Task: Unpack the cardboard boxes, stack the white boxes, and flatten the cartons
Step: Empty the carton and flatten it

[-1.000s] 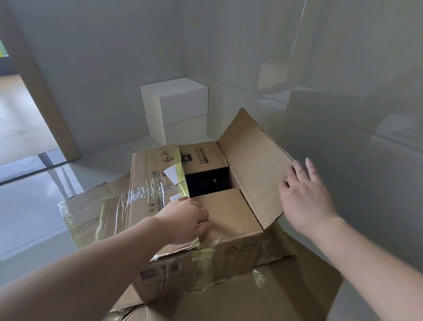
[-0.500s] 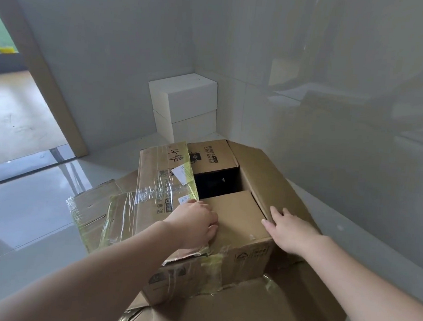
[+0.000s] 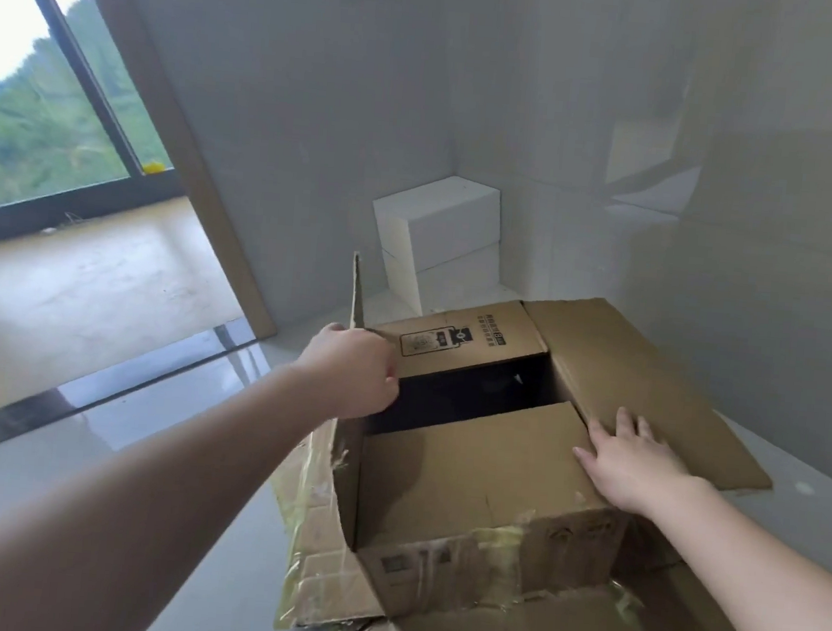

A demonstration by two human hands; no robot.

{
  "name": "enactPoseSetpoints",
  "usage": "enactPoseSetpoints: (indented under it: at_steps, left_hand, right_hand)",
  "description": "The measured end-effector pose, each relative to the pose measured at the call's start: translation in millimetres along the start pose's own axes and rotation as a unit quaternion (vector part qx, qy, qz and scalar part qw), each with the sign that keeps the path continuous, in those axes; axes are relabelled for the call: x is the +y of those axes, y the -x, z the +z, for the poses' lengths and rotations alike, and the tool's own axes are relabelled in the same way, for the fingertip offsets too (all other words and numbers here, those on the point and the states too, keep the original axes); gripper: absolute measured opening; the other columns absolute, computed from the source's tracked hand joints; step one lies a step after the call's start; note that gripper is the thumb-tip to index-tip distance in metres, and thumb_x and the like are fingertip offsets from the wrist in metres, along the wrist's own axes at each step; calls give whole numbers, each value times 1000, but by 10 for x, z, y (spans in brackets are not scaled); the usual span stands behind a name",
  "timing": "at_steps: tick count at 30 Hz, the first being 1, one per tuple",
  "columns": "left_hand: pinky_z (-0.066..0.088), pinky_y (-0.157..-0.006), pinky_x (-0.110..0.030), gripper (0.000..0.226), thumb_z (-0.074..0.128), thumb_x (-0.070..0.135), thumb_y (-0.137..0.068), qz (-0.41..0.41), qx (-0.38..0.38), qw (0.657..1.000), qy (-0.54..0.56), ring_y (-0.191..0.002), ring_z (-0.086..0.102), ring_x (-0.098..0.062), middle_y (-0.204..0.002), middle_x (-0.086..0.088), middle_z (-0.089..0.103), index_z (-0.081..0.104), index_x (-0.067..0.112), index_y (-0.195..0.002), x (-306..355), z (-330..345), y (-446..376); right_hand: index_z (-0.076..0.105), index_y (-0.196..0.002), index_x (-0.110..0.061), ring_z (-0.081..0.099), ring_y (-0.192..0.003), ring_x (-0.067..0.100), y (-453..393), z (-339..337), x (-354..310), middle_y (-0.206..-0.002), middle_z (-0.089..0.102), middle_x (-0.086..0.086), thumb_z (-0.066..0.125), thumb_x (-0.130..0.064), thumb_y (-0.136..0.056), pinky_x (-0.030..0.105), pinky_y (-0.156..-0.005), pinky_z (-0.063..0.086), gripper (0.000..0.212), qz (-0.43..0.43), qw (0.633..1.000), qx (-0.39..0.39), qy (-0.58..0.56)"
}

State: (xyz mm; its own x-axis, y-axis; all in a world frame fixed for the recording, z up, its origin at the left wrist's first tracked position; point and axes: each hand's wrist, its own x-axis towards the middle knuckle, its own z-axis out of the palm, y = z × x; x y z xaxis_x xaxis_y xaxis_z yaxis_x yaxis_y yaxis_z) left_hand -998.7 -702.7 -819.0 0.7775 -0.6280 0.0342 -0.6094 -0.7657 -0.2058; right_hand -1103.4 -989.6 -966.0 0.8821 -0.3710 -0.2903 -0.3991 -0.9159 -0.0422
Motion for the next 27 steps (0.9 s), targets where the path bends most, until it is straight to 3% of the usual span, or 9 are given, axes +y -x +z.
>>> enactPoseSetpoints:
  at_steps: [4, 6, 9, 12, 14, 17, 21, 25, 27]
  left_hand:
    - [34, -99, -36, 22, 47, 34, -83, -45, -38, 998, -1, -105, 52, -15, -96, 12, 52, 65, 32, -95, -307, 210, 219]
    - [11, -113, -50, 30, 47, 40, -85, -52, -72, 995, -45, -123, 40, -16, -113, 9, 50, 61, 33, -110, -472, 400, 315]
    - [-14, -110, -58, 53, 39, 56, -86, -81, -123, 984, -99, -140, 20, -18, -141, 3, 36, 46, 31, -132, -705, 719, 410]
    - [14, -114, -49, 71, 35, 67, -87, -153, -204, 967, -18, -137, 26, -25, -146, -6, 29, 30, 23, -142, -730, 1049, 476]
    - [33, -106, -44, 67, 37, 62, -90, -198, -227, 949, 90, -128, 38, -31, -141, -11, 34, 30, 18, -141, -617, 1246, 504]
    - [39, -99, -45, 57, 31, 54, -96, -195, -228, 940, 162, -121, 43, -36, -136, -19, 39, 30, 17, -139, -441, 1461, 444]
    - [42, -80, -33, 63, 33, 59, -93, -245, -197, 906, 285, -97, 52, -25, -121, -14, 55, 38, 8, -130, -335, 1572, 295]
    - [44, -95, -37, 46, 25, 37, -100, -251, -189, 872, 375, -111, 53, -30, -126, -17, 54, 46, 4, -126, -263, 1669, 229]
    - [43, -91, -36, 46, 24, 37, -100, -254, -180, 869, 385, -108, 54, -30, -123, -16, 55, 47, 5, -123, -264, 1719, 220]
  right_hand:
    - [11, -151, -22, 4, -143, 40, 24, -27, -26, -157, -2, 18, 18, -50, -99, 49, -114, 15, 60, -1, 1000, -3, -3]
    - [11, -151, -22, 4, -143, 40, 29, -28, -33, -158, -2, 18, 18, -50, -99, 49, -114, 15, 60, 1, 1000, -2, 1]
    - [10, -151, -22, 4, -143, 39, 45, -10, -35, -158, -2, 17, 17, -49, -99, 50, -115, 14, 59, -2, 1000, -1, 1]
    - [9, -151, -22, 3, -143, 39, 50, 18, -36, -158, -3, 17, 15, -48, -99, 51, -115, 13, 59, -1, 1000, 4, 3]
    - [8, -152, -22, 2, -143, 39, 39, 52, -40, -158, -3, 18, 14, -47, -99, 51, -115, 13, 58, 0, 1000, 11, 12]
    - [8, -151, -23, 1, -144, 39, 19, 110, -64, -157, -3, 19, 12, -44, -100, 50, -115, 11, 56, 2, 999, 24, 23]
    - [12, -151, -23, 0, -144, 36, -36, 158, -97, -157, -4, 20, 12, -41, -100, 48, -115, 9, 54, -1, 999, 34, 37]
    - [12, -151, -21, -2, -146, 29, -143, 155, -159, -159, -4, 13, 14, -43, -100, 44, -117, 4, 56, -34, 996, 56, 66]
    - [14, -151, -20, 0, -146, 24, -207, 135, -243, -159, 1, 10, 15, -45, -100, 41, -118, 5, 57, -68, 992, 72, 74]
